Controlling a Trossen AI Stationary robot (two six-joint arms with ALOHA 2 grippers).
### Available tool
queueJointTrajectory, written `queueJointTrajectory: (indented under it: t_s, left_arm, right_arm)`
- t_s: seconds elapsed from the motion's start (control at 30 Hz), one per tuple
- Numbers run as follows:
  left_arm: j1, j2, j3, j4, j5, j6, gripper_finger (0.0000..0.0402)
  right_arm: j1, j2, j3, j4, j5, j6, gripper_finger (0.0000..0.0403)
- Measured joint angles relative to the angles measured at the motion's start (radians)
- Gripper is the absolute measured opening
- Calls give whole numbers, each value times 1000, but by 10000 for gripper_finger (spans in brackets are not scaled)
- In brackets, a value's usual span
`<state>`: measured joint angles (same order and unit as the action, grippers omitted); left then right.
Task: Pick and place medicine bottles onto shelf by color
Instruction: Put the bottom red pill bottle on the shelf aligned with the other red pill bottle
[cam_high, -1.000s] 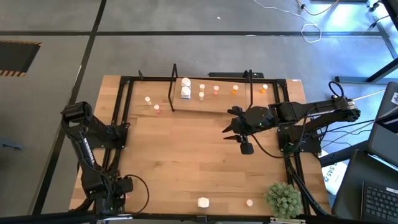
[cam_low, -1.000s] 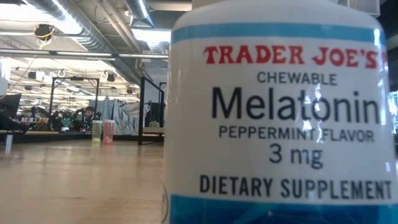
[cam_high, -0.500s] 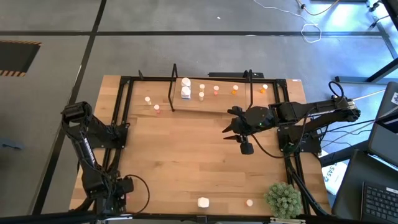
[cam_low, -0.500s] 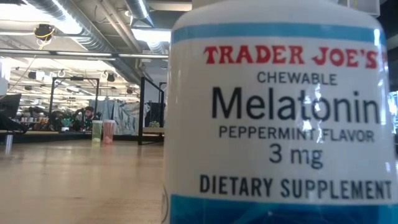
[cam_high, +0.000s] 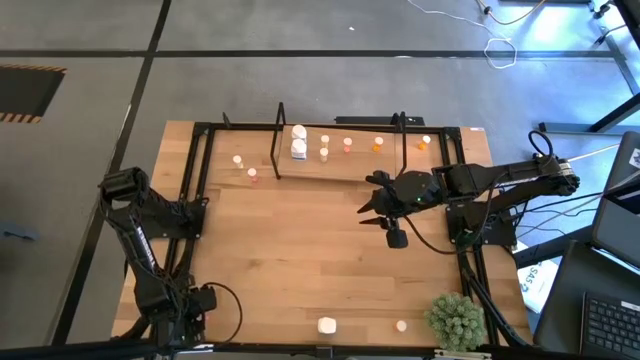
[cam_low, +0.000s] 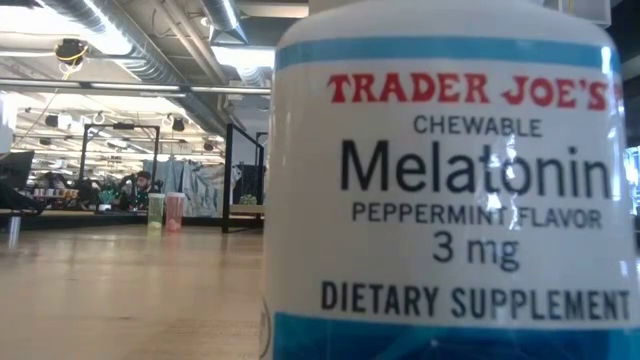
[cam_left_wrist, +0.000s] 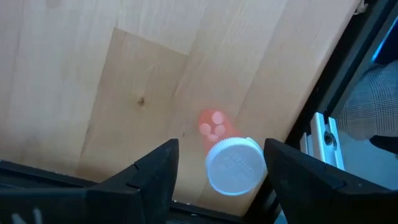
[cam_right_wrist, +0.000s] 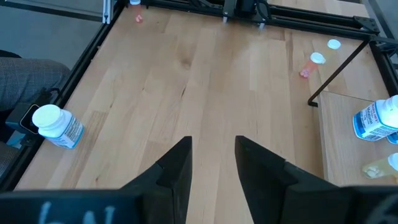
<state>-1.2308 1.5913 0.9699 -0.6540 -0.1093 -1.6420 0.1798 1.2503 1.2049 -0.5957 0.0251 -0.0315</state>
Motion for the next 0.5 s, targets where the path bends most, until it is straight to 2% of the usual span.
queueJointTrajectory:
  t_s: [0.5]
  left_arm:
    - [0,0,0,12,8,1,159]
  right_arm:
    - [0,0,0,0,0,0,125]
